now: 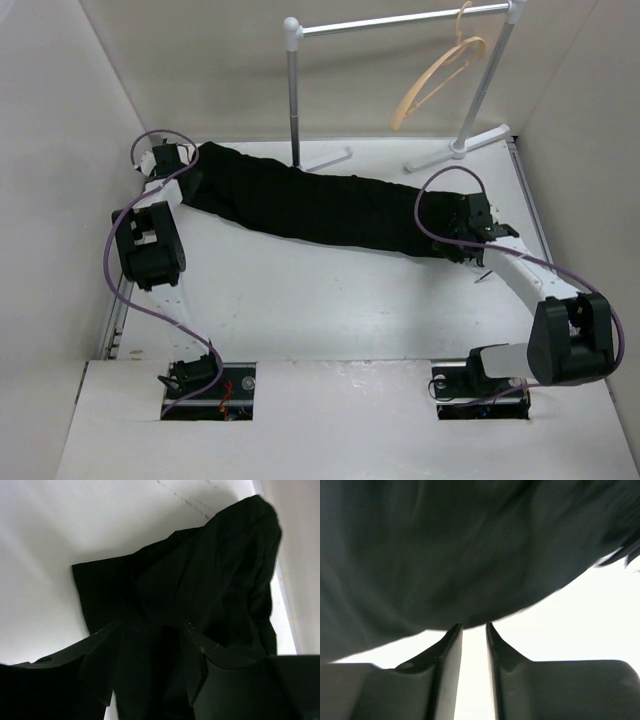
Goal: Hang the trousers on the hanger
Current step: Fold the trousers at the center of the board.
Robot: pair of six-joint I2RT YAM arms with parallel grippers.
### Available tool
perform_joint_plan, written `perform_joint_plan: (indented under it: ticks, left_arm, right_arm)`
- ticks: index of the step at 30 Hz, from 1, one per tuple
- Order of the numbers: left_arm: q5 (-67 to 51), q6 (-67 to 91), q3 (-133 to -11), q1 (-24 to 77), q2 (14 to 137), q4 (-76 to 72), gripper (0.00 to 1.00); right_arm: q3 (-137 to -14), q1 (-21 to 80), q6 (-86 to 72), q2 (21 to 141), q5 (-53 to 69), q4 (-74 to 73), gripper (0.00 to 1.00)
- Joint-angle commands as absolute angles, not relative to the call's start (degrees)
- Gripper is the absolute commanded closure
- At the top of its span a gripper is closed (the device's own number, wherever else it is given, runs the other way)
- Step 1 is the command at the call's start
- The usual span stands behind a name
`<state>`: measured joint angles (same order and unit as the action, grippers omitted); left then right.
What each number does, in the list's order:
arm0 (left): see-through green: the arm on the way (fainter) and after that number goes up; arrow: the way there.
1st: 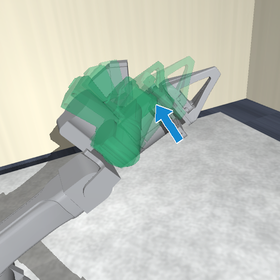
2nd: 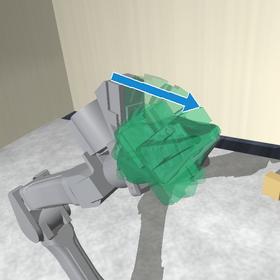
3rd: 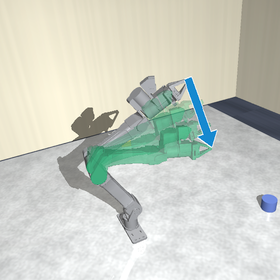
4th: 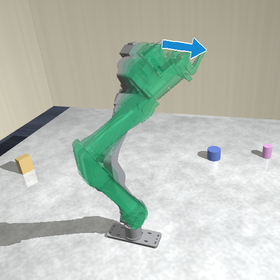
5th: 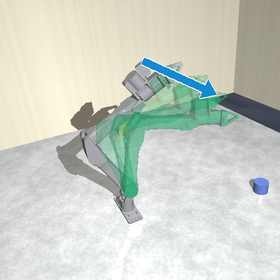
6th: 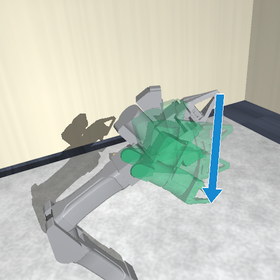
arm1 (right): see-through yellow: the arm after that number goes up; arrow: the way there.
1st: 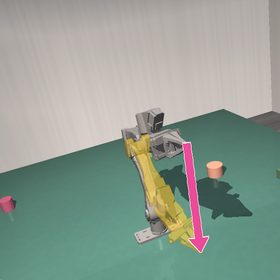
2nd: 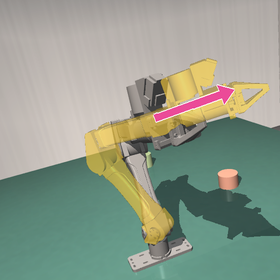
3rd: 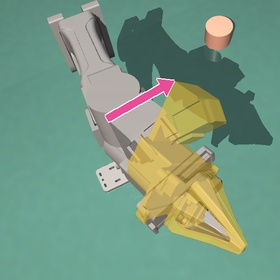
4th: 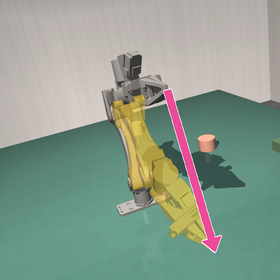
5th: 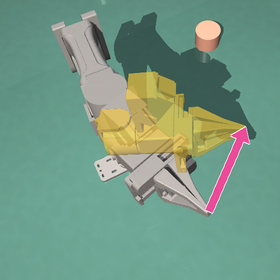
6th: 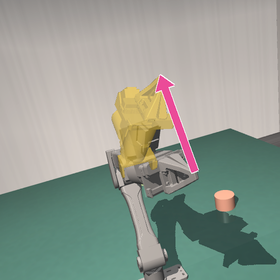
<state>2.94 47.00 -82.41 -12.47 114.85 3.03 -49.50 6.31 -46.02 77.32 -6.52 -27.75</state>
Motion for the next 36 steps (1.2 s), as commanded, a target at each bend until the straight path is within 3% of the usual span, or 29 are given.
perform_joint_plan:
  ticks: [1,6,10,12,18,32,36]
  left_arm:
    - [0.5,48.7,-88.4,-12.3,117.6,1.0,0.55]
    - [1.2,48.3,-93.9,-12.4,122.5,2.9,0.62]
    - [2.1,49.0,-96.1,-12.6,123.7,2.9,0.84]
    - [3.2,49.0,-95.3,-12.6,122.5,2.8,0.91]
    - [7.7,47.8,-91.1,-14.3,116.8,3.0,0.96]
    - [15.7,45.4,-88.8,-18.4,114.5,8.3,0.97]
    - [11.9,43.6,-89.8,-18.8,116.8,8.8,0.78]
  right_arm:
    - [-47.5,9.5,-46.9,72.3,-5.2,-23.0,0.66]
    - [-43.2,9.3,-47.8,69.4,-5.2,-22.8,0.52]
    - [-42.0,7.3,-47.6,69.0,-5.2,-22.8,0.44]
    - [-41.9,6.7,-47.5,69.6,-5.3,-22.7,0.43]
    - [-41.8,5.4,-47.6,71.2,-6.9,-22.7,0.38]
    - [-45.4,-4.0,-47.9,72.3,-6.9,-23.2,0.19]
    - [-45.6,-5.7,-47.7,72.9,-6.6,-22.9,0.16]
